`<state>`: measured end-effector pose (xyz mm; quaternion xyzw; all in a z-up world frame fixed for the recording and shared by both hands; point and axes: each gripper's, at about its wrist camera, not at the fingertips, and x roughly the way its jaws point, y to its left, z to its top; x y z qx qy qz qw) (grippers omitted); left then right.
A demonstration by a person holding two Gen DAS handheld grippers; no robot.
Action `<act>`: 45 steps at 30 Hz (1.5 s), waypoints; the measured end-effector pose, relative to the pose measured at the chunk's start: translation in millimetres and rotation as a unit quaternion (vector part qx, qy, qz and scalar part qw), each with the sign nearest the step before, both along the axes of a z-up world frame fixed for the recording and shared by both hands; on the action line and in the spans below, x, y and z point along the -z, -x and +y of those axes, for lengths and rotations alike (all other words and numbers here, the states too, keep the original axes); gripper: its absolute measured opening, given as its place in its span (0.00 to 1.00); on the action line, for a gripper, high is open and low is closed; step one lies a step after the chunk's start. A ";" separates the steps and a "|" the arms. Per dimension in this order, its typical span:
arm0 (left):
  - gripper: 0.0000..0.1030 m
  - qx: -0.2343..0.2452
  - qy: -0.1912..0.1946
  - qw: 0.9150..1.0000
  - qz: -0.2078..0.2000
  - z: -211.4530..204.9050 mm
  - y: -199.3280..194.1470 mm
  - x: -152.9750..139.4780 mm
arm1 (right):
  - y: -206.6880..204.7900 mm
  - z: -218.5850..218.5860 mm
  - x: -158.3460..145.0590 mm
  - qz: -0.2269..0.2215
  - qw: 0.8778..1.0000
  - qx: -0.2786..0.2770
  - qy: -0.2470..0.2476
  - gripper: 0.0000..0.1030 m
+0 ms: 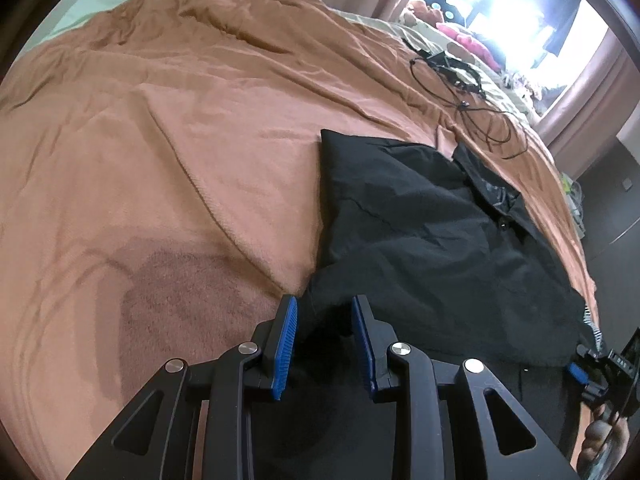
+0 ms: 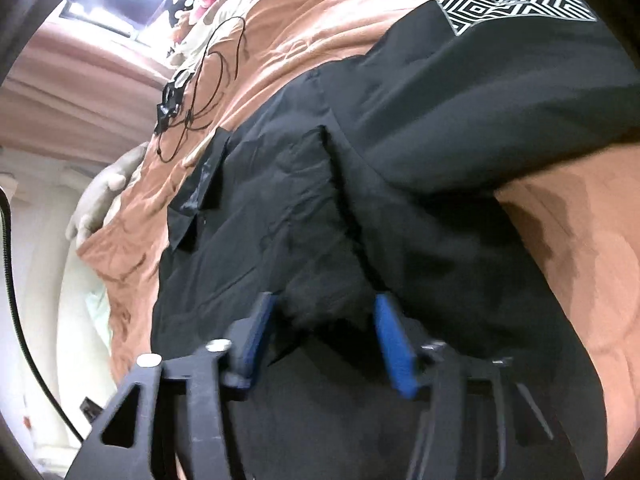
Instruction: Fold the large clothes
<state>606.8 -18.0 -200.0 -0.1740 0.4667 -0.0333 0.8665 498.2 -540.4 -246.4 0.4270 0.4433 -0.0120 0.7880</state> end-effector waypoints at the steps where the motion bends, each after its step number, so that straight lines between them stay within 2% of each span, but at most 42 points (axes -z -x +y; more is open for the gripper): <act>1: 0.29 -0.001 -0.003 1.000 0.003 -0.2 -1.5 2.4 | -3.5 -1.7 0.6 -0.005 1.000 0.000 0.000 0.39; 7: 0.29 -0.002 -0.004 1.000 0.009 1.8 -5.1 7.8 | -10.4 -12.2 -1.1 -0.017 1.000 0.010 0.013 0.34; 10: 0.29 -0.005 -0.009 1.000 0.010 1.8 -5.4 8.1 | -5.5 -18.3 -4.8 -0.012 0.999 0.028 0.030 0.24; 11: 0.29 -0.007 -0.012 1.000 0.010 1.9 -5.3 7.9 | -3.2 -21.4 -5.0 -0.004 0.999 0.033 0.036 0.16; 15: 0.29 -0.018 -0.016 1.000 0.005 3.3 -1.0 -0.9 | 4.7 -33.9 -15.7 -0.001 0.999 0.039 0.032 0.16; 16: 0.29 -0.018 -0.013 1.000 -0.001 3.5 1.3 -6.2 | 8.0 -37.1 -20.5 -0.002 0.998 0.041 0.039 0.16; 17: 0.29 -0.020 -0.009 1.000 -0.006 3.7 3.4 -11.3 | 12.0 -40.6 -26.0 -0.002 0.998 0.046 0.046 0.23; 18: 0.29 -0.020 -0.003 1.000 -0.009 3.5 5.4 -15.6 | 16.4 -44.7 -30.4 -0.004 0.997 0.054 0.050 0.38; 20: 0.30 -0.014 0.009 1.000 -0.012 1.2 8.3 -22.1 | 26.7 -53.7 -37.7 -0.012 0.996 0.075 0.050 0.57; 21: 0.31 -0.009 0.012 1.000 -0.014 -1.4 9.9 -24.8 | 33.4 -59.1 -41.6 -0.016 0.995 0.088 0.048 0.60; 22: 0.38 -0.003 0.013 1.000 -0.015 -5.3 12.7 -28.1 | 41.3 -65.4 -45.5 -0.019 0.994 0.101 0.048 0.60; 23: 0.51 0.002 0.013 1.000 -0.015 -8.6 14.5 -30.4 | 47.0 -69.7 -48.2 -0.020 0.992 0.110 0.049 0.60; 24: 0.58 0.006 0.015 1.000 -0.018 -12.4 17.2 -32.9 | 53.4 -74.6 -50.2 -0.020 0.991 0.120 0.051 0.60; 25: 0.70 0.011 0.016 0.999 -0.025 -16.7 20.8 -37.1 | 60.1 -80.1 -51.5 -0.018 0.990 0.131 0.053 0.60; 26: 0.78 0.015 0.015 0.999 -0.032 -19.9 23.8 -40.7 | 67.1 -86.2 -52.3 -0.014 0.988 0.144 0.052 0.60; 30: 0.81 0.027 0.003 0.998 -0.050 -33.5 34.3 -55.7 | 93.8 -110.1 -50.1 -0.008 0.981 0.192 0.037 0.60; 33: 0.81 0.030 0.015 0.998 -0.054 -37.3 39.4 -62.1 | 114.2 -129.7 -45.8 -0.001 0.971 0.239 0.021 0.60; 36: 0.81 0.037 0.010 0.998 -0.057 -41.7 44.5 -66.6 | 128.4 -150.3 -39.5 -0.001 0.961 0.276 0.007 0.60; 41: 0.81 0.044 0.004 0.998 -0.055 -46.5 48.3 -66.3 | 134.3 -168.6 -28.0 0.002 0.951 0.308 0.013 0.60; 43: 0.81 0.045 0.001 0.998 -0.054 -48.2 47.3 -65.6 | 133.6 -176.1 -29.5 -0.005 0.948 0.316 0.036 0.60; 44: 0.81 0.045 0.000 0.998 -0.054 -48.1 46.8 -65.3 | 131.6 -177.8 -31.9 -0.009 0.946 0.320 0.052 0.57; 45: 0.81 0.044 0.000 0.998 -0.054 -47.8 46.3 -65.2 | 130.3 -178.8 -34.5 -0.013 0.945 0.321 0.065 0.44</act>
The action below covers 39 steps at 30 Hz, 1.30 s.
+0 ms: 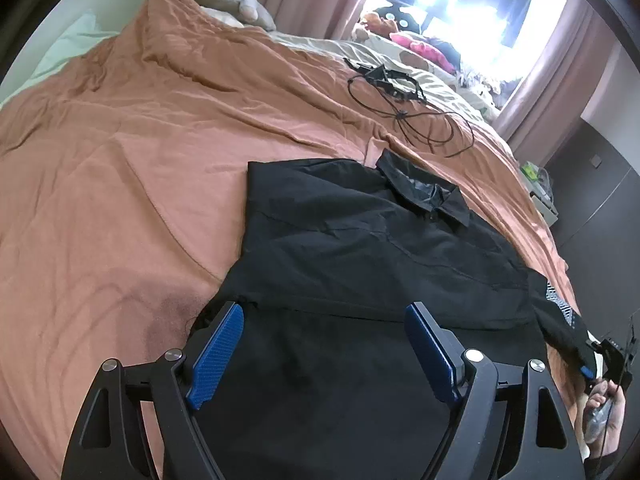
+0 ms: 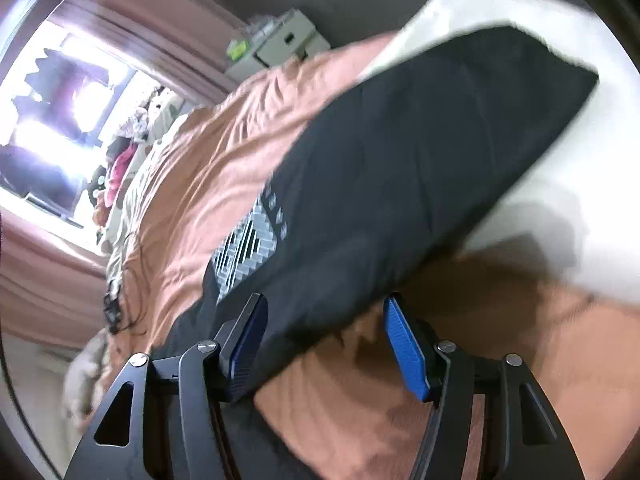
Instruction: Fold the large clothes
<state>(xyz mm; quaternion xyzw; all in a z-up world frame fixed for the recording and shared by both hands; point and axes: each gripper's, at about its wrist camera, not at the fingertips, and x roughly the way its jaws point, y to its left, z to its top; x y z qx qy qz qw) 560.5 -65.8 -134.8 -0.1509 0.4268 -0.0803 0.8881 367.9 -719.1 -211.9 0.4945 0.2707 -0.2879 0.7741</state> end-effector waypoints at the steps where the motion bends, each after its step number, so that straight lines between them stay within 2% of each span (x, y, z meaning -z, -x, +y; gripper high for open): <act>1: 0.81 -0.001 0.000 1.000 0.000 0.8 -0.6 0.1 | -4.5 1.8 -4.1 0.004 1.000 -0.003 0.019 0.34; 2: 0.81 -0.003 0.000 1.000 0.000 1.5 -1.2 0.2 | -7.0 2.5 -7.1 0.002 1.000 -0.011 0.027 0.09; 4: 0.81 -0.010 0.004 1.000 0.000 4.4 -1.6 0.9 | -10.4 10.2 -20.2 -0.016 0.998 -0.027 0.055 0.04; 6: 0.81 -0.014 0.011 1.000 0.002 6.8 -2.4 2.2 | -11.3 19.0 -35.5 -0.026 0.995 -0.032 0.086 0.04; 11: 0.81 -0.015 0.018 1.000 0.008 12.6 -4.3 1.1 | -18.6 48.9 -71.0 -0.120 0.984 -0.092 0.096 0.04; 14: 0.81 -0.022 0.005 1.000 -0.006 22.4 0.2 -8.4 | -29.2 78.9 -85.1 -0.163 0.971 -0.144 0.099 0.04; 17: 0.81 -0.033 0.019 0.999 -0.006 37.9 4.3 -14.9 | -44.5 108.1 -97.6 -0.200 0.955 -0.193 0.101 0.04; 21: 0.81 -0.042 0.029 0.999 -0.001 54.4 7.8 -23.1 | -64.4 148.9 -107.8 -0.223 0.934 -0.257 0.112 0.04; 25: 0.81 -0.051 0.020 0.999 -0.004 65.6 11.9 -30.4 | -84.2 182.2 -104.2 -0.222 0.922 -0.300 0.106 0.04; 30: 0.81 -0.052 0.043 0.998 0.005 70.1 11.3 -26.3 | -101.0 216.7 -90.5 -0.198 0.915 -0.337 0.100 0.04; 34: 0.81 -0.040 0.051 0.998 0.017 67.7 7.9 -20.2 | -122.5 249.3 -64.3 -0.140 0.906 -0.386 0.100 0.04; 37: 0.81 -0.036 0.046 0.998 0.022 66.8 7.6 -18.1 | -138.9 265.9 -35.3 -0.052 0.904 -0.418 0.078 0.09; 38: 0.81 -0.036 0.046 0.998 0.022 67.4 7.9 -18.2 | -141.0 269.3 -29.3 -0.040 0.901 -0.427 0.063 0.25; 39: 0.81 -0.037 0.047 0.998 0.022 68.2 8.0 -18.4 | -143.5 271.0 -19.2 -0.032 0.898 -0.438 0.031 0.50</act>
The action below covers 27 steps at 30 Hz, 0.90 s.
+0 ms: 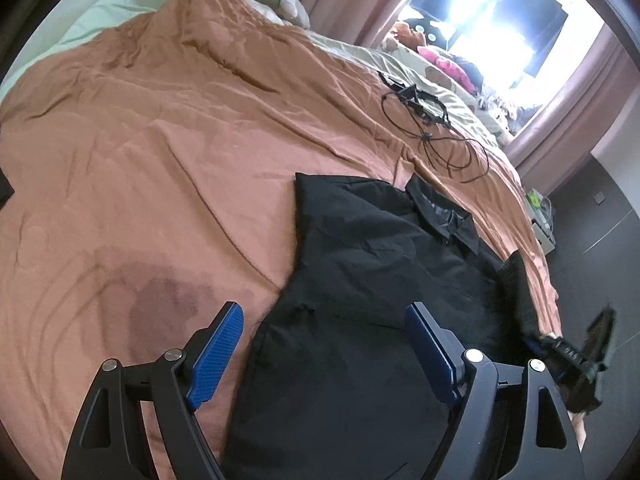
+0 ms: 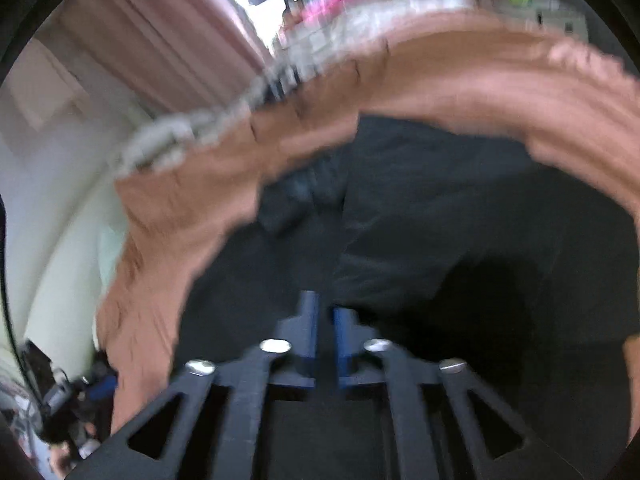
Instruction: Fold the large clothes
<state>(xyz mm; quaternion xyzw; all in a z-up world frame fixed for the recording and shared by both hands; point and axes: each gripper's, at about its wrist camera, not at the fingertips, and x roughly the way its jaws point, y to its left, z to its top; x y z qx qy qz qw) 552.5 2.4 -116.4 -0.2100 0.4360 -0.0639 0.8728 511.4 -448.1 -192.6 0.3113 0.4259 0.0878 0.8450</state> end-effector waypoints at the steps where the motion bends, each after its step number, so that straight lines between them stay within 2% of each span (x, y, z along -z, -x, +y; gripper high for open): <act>1: 0.81 -0.002 0.003 1.000 0.000 1.1 0.5 -0.3 | 3.0 0.8 5.5 0.008 1.000 0.002 -0.011 0.60; 2: 0.81 -0.003 0.004 1.000 0.000 1.4 0.4 0.0 | 4.9 1.0 6.6 0.011 1.000 0.005 -0.012 0.71; 3: 0.81 -0.005 0.006 1.000 0.002 1.9 0.5 0.5 | 7.4 0.1 5.1 0.014 1.000 0.011 -0.006 0.73; 9: 0.81 -0.001 0.007 1.000 0.006 -1.3 0.0 1.6 | 28.3 -26.7 -9.8 0.037 0.998 0.049 0.002 0.73; 13: 0.81 0.003 -0.004 1.000 0.002 -7.8 2.8 0.5 | 44.0 -67.5 -12.0 0.055 0.992 0.112 0.008 0.73; 18: 0.81 0.021 -0.007 1.000 -0.004 -27.3 5.8 3.4 | 61.6 -134.1 13.6 0.097 0.977 0.190 0.020 0.73; 21: 0.81 0.041 -0.020 0.999 -0.004 -46.8 5.0 7.8 | 69.7 -167.3 32.1 0.116 0.967 0.228 -0.009 0.73; 27: 0.81 0.056 -0.029 0.998 0.012 -72.9 -3.8 22.0 | 66.0 -181.3 58.9 0.146 0.960 0.240 -0.001 0.73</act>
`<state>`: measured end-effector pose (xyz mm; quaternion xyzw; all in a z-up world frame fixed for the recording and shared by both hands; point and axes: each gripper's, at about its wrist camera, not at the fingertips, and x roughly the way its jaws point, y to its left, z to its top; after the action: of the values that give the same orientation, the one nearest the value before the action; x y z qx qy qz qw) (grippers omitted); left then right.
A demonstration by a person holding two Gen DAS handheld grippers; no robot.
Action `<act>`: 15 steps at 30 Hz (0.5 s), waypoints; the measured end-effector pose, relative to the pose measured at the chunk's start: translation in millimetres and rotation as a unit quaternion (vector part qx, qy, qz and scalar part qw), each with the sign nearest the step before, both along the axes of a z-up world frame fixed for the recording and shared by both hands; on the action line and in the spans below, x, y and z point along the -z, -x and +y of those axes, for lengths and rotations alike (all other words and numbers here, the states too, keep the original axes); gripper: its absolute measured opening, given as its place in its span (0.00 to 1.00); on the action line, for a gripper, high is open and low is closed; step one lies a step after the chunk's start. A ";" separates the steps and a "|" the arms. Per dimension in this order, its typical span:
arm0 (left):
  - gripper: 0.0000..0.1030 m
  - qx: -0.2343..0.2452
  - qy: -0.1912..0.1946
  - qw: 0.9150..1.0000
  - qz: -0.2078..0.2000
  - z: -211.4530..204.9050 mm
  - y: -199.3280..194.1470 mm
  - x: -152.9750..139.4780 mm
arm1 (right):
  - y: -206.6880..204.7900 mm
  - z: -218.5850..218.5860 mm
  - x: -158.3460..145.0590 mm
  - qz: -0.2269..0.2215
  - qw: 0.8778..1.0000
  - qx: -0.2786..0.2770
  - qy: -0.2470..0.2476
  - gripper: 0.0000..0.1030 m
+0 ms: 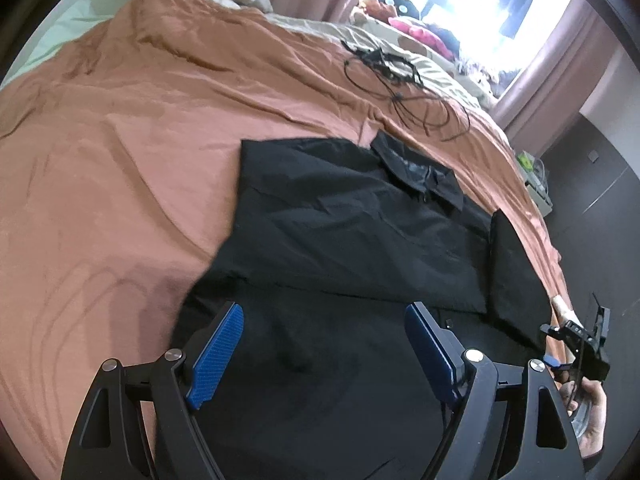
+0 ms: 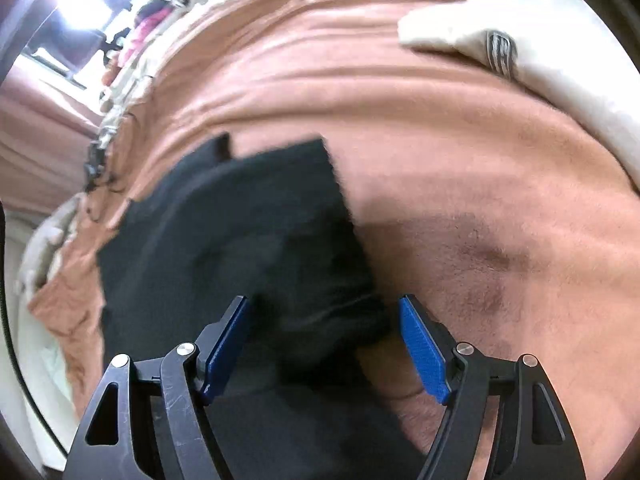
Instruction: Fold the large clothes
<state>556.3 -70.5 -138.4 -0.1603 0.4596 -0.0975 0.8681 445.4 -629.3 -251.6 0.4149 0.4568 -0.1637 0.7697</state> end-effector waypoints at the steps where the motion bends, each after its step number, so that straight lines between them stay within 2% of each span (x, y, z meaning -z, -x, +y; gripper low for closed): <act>1: 0.81 0.003 -0.001 1.000 0.003 -4.3 -1.4 2.2 | -1.6 1.6 -1.5 0.000 1.000 -0.004 0.009 0.73; 4: 0.81 0.009 -0.007 1.000 0.005 -11.4 -3.1 4.8 | -3.7 5.5 -5.9 -0.007 1.000 -0.012 0.020 0.75; 5: 0.81 0.009 -0.007 1.000 0.005 -12.2 -3.2 5.1 | -2.3 4.4 -6.6 -0.015 1.000 -0.008 0.020 0.66; 6: 0.81 0.009 -0.007 1.000 0.005 -12.6 -3.2 5.0 | 0.0 2.3 -6.8 -0.023 1.000 0.001 0.015 0.41; 7: 0.81 0.008 -0.007 1.000 0.005 -12.7 -3.3 4.8 | -2.0 0.3 -6.7 -0.034 0.999 0.009 0.000 0.30; 9: 0.81 0.005 -0.012 1.000 0.002 -13.4 -1.4 3.4 | 3.3 -5.1 -11.0 -0.054 0.998 0.023 -0.014 0.14; 12: 0.81 0.003 -0.012 1.000 -0.002 -12.7 1.1 0.9 | 5.6 -1.2 -32.0 -0.097 0.995 0.034 -0.019 0.11; 15: 0.81 -0.004 0.003 1.000 -0.002 -6.7 2.9 -2.0 | 3.5 17.0 -60.7 -0.161 0.986 0.009 -0.031 0.08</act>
<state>553.3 -77.2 -136.3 -0.1643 0.4573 -0.0959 0.8687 441.9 -612.3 -190.9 0.4639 0.3283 -0.0874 0.8181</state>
